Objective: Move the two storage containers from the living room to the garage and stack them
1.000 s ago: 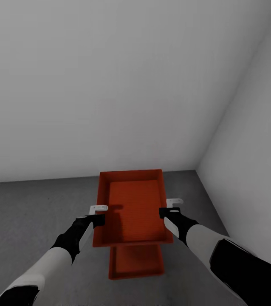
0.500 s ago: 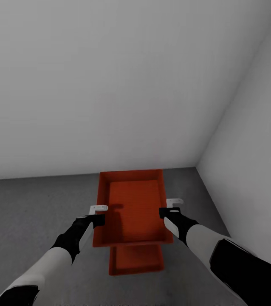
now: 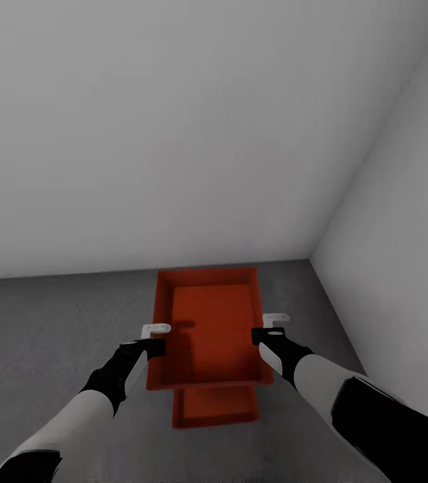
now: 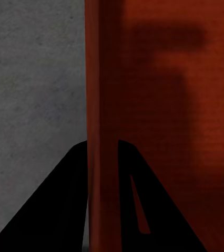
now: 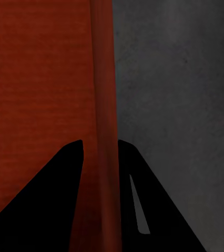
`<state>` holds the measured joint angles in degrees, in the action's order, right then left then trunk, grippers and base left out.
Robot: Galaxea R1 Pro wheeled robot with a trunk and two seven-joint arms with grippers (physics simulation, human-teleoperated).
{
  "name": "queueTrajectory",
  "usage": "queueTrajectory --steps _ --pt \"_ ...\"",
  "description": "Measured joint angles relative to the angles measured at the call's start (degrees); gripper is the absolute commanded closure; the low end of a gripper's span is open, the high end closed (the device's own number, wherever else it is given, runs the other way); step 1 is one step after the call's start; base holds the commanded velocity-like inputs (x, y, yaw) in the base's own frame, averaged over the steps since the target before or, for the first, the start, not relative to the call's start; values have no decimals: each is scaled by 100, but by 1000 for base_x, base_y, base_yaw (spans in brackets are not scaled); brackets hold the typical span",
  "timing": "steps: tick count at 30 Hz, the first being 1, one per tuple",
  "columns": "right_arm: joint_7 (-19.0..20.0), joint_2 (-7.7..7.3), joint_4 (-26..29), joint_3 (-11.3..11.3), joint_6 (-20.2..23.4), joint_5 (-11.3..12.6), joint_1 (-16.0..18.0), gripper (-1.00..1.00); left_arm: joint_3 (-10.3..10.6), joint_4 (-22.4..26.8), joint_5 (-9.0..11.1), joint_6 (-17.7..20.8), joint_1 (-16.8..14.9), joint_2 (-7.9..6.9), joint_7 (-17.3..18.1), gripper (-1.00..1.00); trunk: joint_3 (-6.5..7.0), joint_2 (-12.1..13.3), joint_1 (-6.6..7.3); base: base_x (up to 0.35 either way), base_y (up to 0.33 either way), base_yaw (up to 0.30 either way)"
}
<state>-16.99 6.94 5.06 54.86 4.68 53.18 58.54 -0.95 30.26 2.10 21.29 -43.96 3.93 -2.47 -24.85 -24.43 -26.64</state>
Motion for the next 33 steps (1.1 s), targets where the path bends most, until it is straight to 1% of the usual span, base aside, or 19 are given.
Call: queueTrajectory --steps 33 --pt "0 1 -1 -3 0 -3 0 100 -1 0 -2 0 0 0 0 100 -306 0 0 0 0 0"
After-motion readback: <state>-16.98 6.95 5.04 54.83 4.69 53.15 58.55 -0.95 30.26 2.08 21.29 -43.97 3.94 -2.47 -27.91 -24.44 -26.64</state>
